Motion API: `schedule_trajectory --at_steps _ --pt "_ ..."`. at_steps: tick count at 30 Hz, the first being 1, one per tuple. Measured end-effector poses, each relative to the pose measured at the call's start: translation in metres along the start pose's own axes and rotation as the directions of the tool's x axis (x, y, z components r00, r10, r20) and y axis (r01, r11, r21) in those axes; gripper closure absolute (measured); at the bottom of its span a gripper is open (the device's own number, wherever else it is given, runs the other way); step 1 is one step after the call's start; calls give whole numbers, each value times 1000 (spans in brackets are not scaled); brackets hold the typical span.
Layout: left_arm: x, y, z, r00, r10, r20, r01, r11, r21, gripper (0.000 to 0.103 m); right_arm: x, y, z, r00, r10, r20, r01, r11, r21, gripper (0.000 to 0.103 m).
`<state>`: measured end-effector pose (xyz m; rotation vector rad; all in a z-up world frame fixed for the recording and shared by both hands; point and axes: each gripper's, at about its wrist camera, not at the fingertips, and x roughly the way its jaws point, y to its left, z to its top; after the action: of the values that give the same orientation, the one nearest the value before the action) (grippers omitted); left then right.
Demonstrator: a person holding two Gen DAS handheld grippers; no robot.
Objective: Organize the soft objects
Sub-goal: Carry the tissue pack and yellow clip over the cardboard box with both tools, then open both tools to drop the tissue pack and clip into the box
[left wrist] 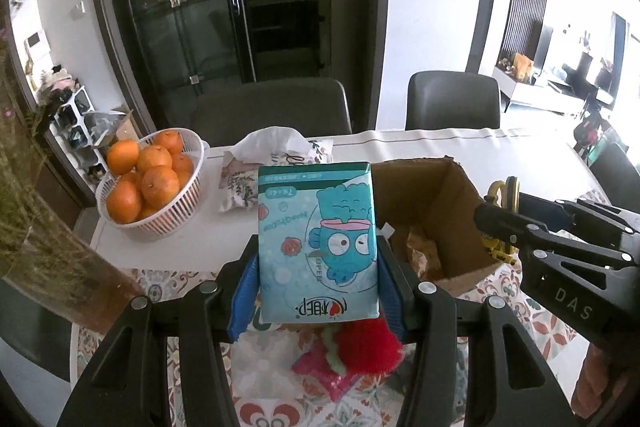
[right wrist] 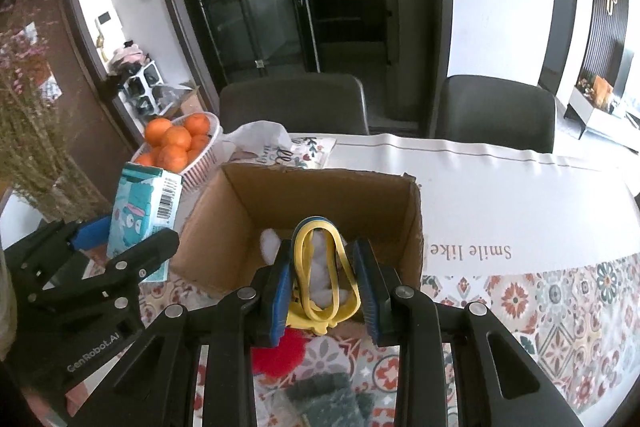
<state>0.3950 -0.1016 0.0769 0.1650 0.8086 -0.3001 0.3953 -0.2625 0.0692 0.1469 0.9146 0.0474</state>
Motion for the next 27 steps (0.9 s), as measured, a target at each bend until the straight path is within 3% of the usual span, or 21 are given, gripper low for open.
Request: schedule_trajectory --at_steps 9,17,21,27 --pt "50 -6 16 997 8 -77 -6 1000 20 51 42 -20 7 996 -29 -79 29 1000 1 71" --pt "79 -10 16 992 5 -123 -2 1000 27 51 70 -29 3 991 -3 -137 4 1000 13 71" --pt "84 -11 16 992 10 -128 -6 1000 30 51 74 -30 3 991 -6 -134 8 1000 17 59" --pt "79 -9 9 991 29 -133 -27 999 18 43 62 -25 -1 994 -35 -108 34 999 -9 58"
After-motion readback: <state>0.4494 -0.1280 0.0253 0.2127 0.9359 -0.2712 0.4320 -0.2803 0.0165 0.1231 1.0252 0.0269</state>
